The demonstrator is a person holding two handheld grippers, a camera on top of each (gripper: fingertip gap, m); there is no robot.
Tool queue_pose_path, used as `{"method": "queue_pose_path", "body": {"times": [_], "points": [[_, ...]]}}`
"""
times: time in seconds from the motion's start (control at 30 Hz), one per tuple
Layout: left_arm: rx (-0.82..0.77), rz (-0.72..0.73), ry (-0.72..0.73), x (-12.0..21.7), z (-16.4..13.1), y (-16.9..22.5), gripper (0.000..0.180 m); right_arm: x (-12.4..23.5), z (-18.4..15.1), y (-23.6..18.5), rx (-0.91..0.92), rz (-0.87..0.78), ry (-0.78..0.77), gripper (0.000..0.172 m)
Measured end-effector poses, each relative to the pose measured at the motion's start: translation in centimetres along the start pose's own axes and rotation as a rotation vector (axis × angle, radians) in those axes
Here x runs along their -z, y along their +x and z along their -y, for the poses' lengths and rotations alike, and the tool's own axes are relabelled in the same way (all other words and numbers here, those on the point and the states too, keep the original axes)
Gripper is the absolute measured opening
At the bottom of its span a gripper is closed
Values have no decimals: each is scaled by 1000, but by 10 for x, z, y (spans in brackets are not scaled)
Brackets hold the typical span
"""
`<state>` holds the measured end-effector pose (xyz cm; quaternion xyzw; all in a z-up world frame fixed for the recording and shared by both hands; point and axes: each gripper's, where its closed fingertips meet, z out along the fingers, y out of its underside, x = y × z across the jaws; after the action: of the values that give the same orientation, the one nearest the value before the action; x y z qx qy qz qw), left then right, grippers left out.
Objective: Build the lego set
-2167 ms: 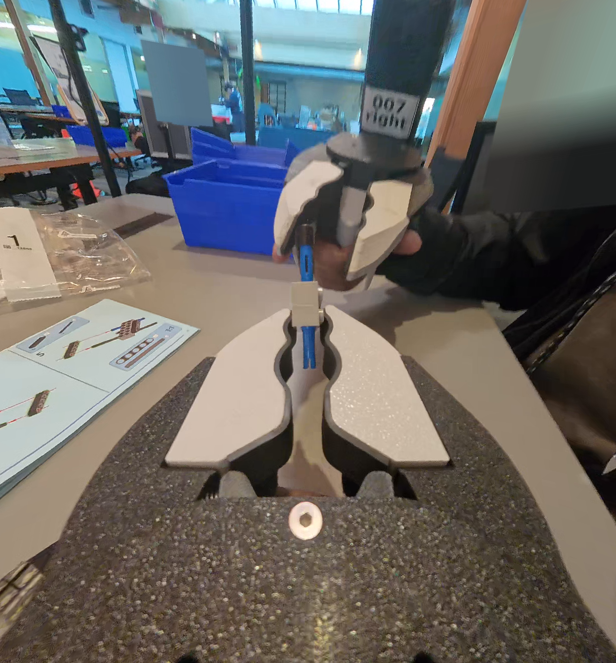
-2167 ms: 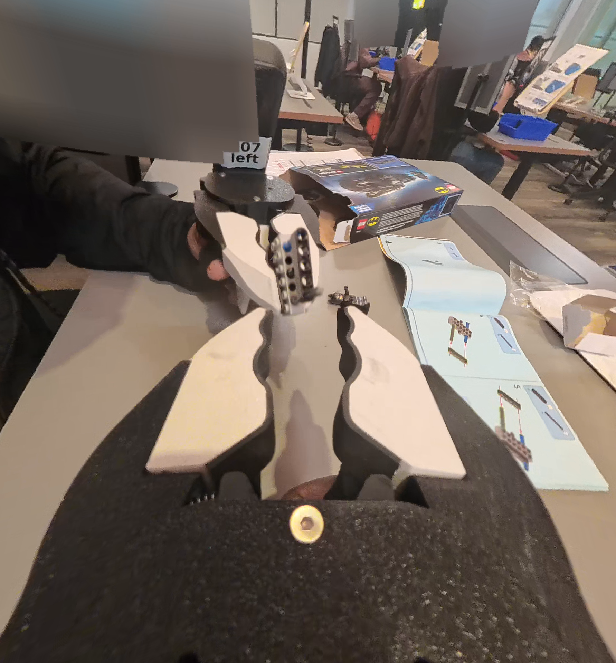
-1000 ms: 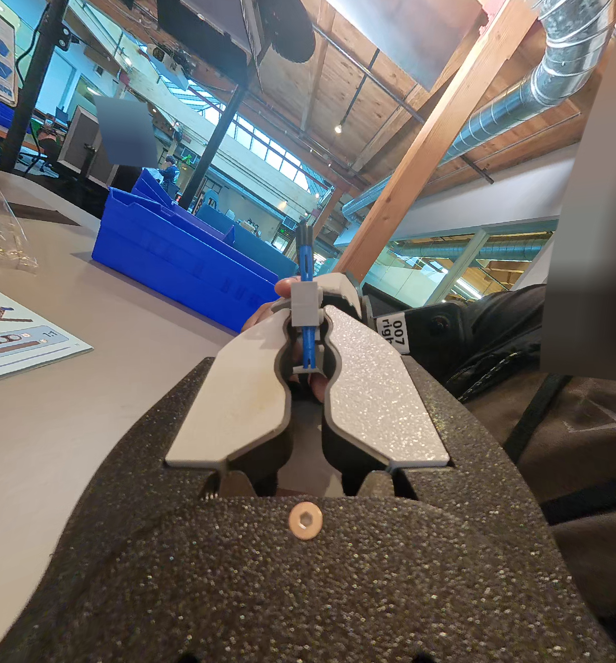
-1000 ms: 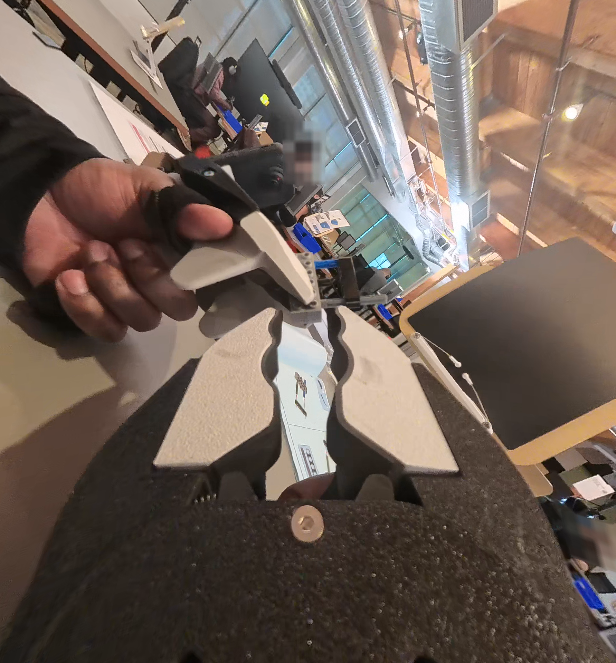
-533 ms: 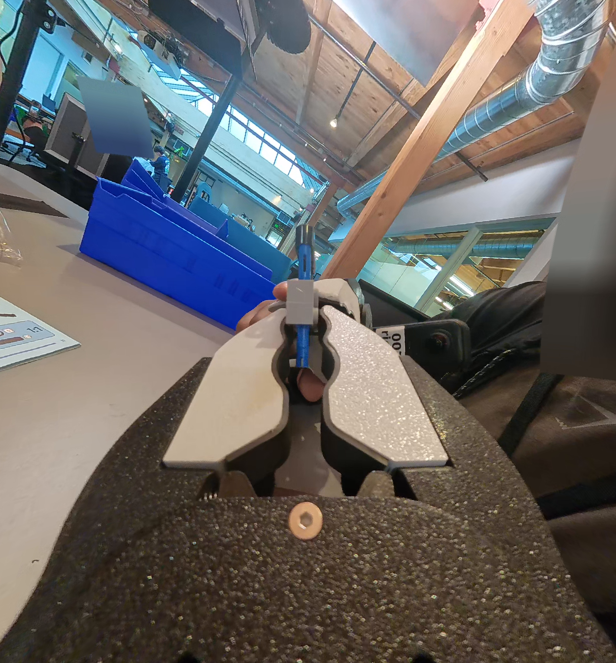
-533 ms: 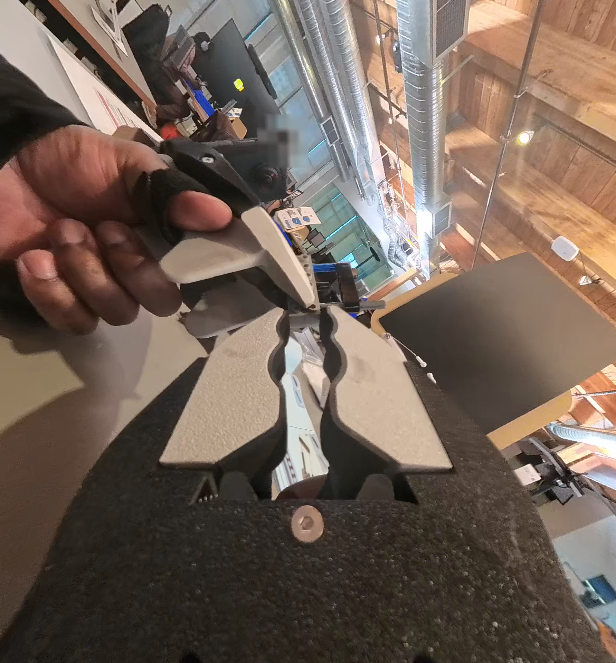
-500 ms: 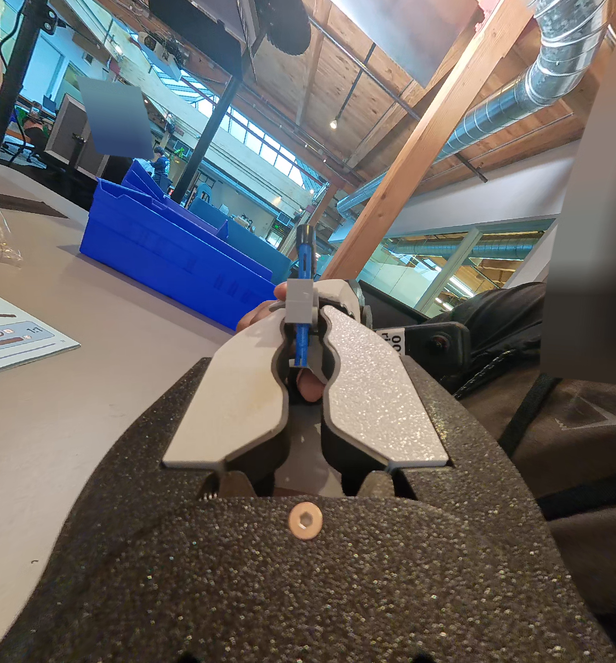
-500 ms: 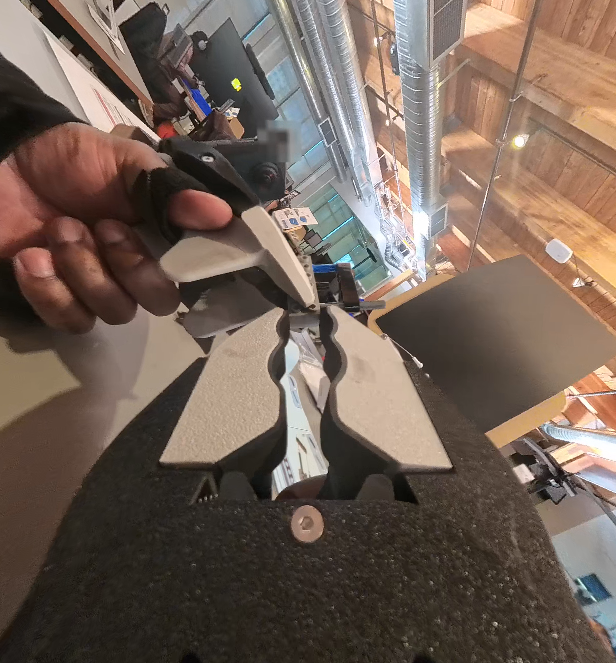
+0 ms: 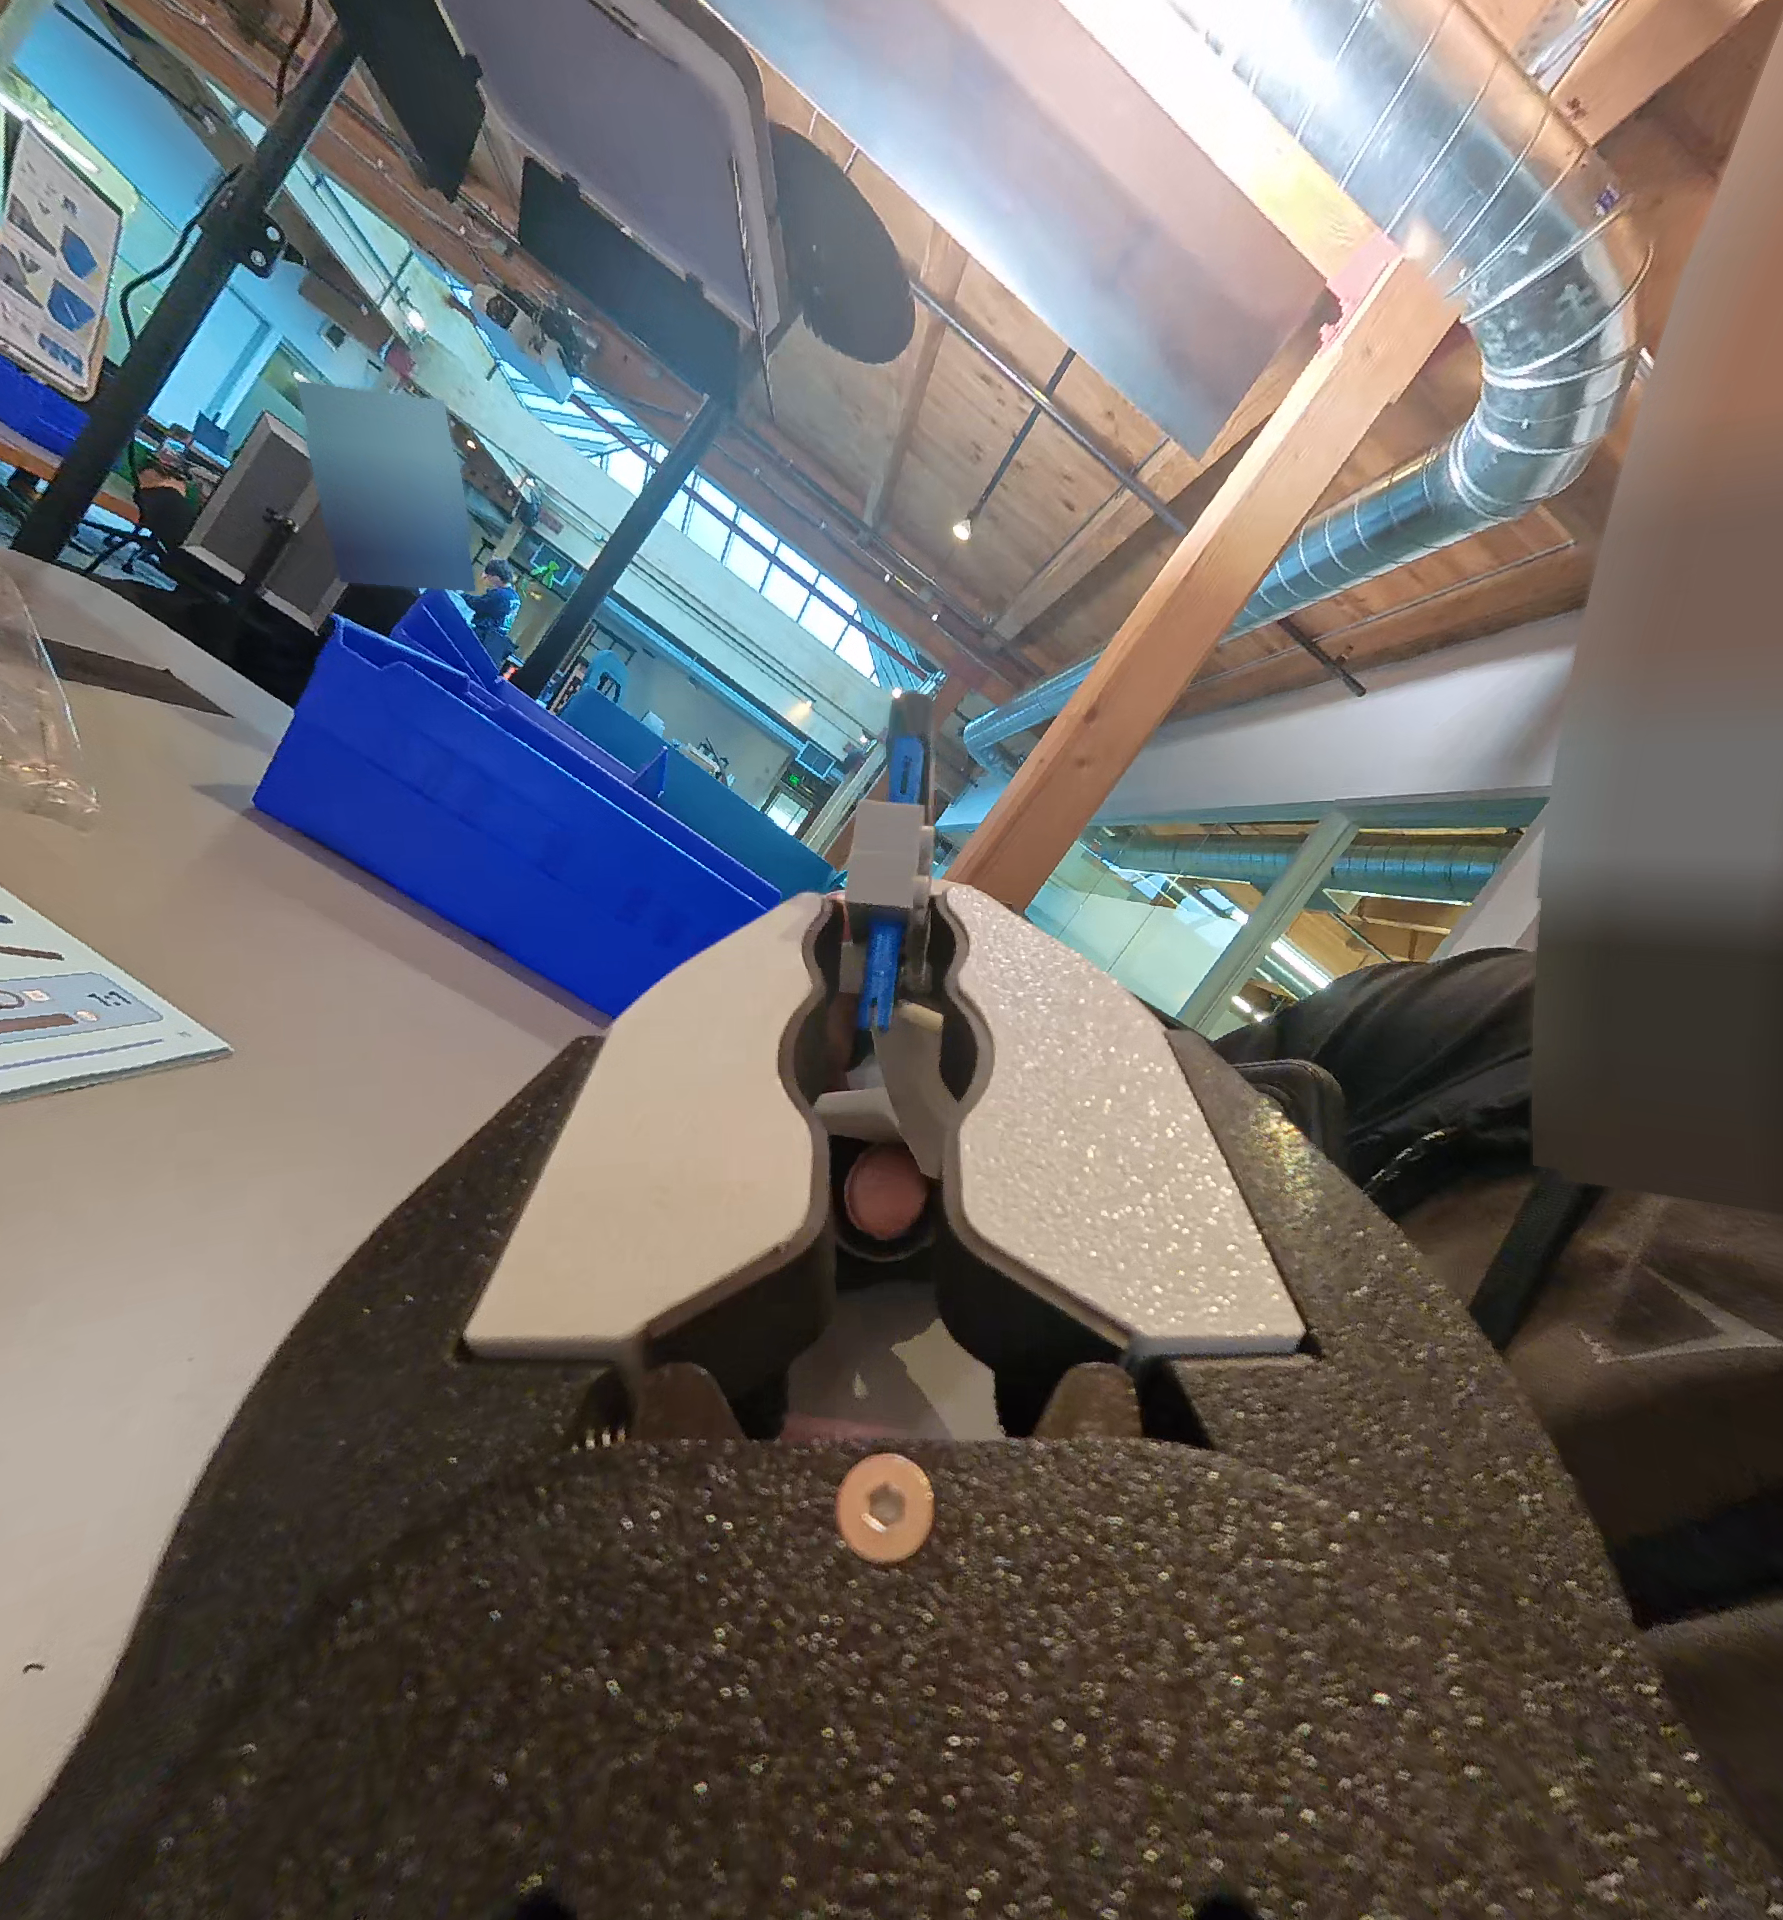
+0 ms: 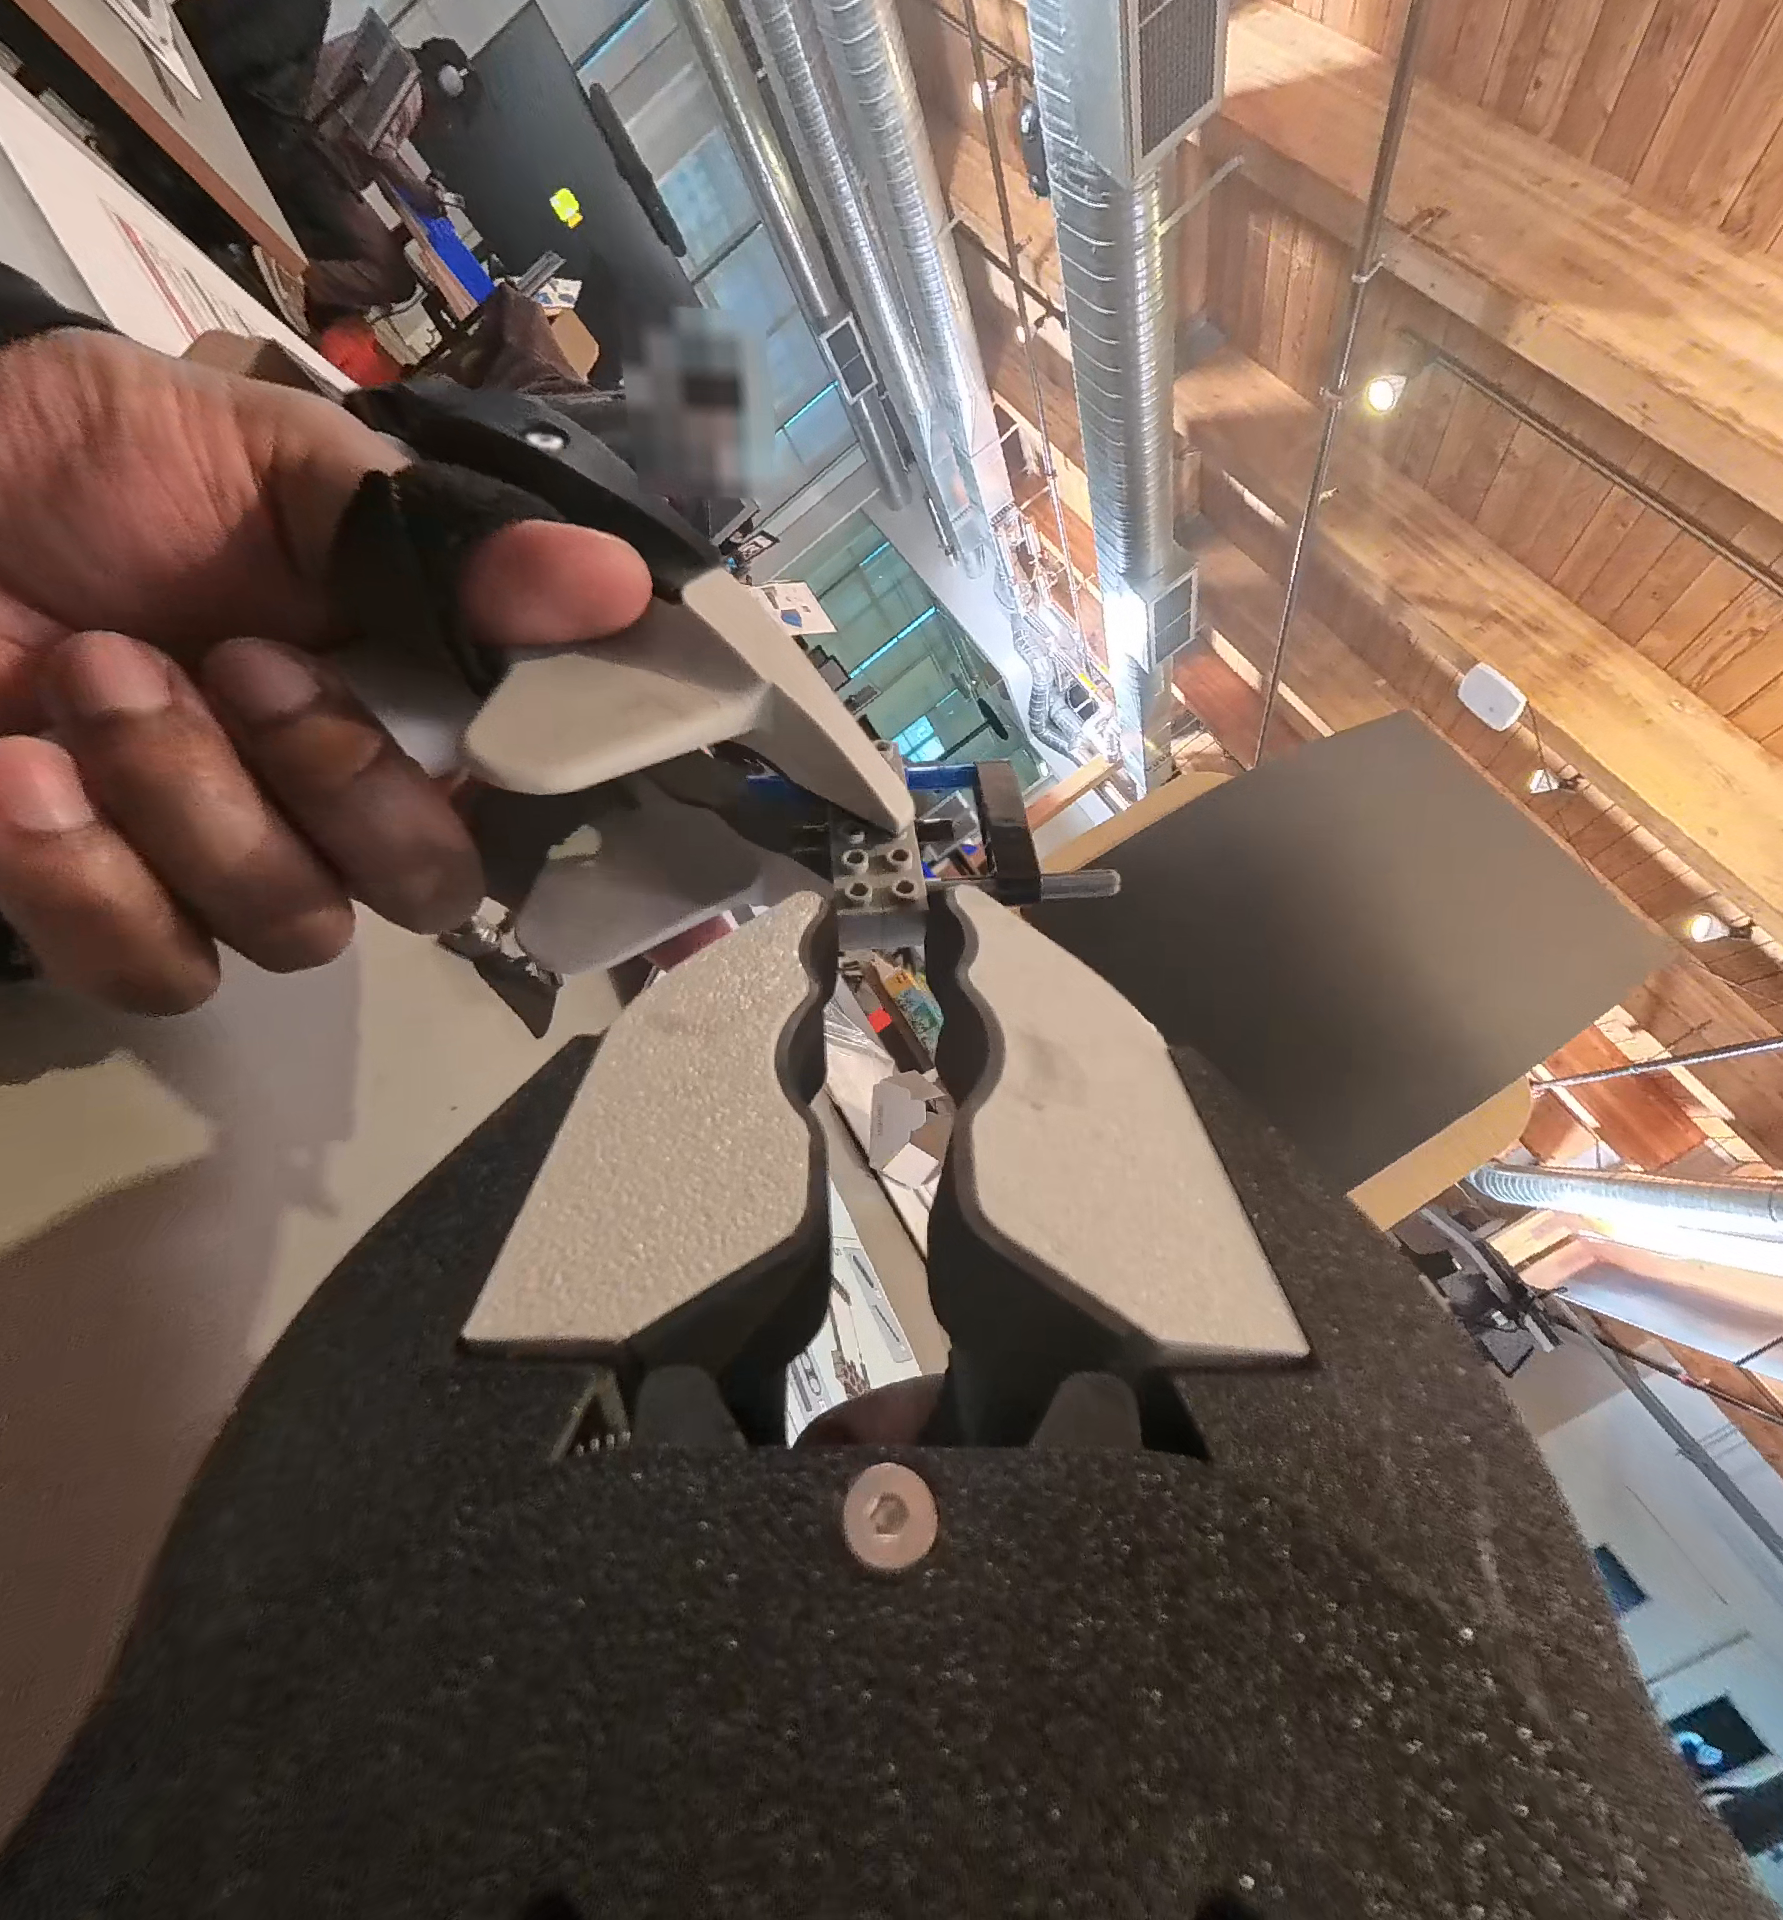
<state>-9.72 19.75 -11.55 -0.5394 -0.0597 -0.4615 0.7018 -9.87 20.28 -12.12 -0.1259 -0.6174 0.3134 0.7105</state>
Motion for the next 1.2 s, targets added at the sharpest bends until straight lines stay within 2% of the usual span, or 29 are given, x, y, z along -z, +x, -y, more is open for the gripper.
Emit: {"method": "queue_pose_path", "body": {"times": [1.2], "points": [[39,-15,101,1,8,0,13,3,1,2,-40,-35,-7,16]]}}
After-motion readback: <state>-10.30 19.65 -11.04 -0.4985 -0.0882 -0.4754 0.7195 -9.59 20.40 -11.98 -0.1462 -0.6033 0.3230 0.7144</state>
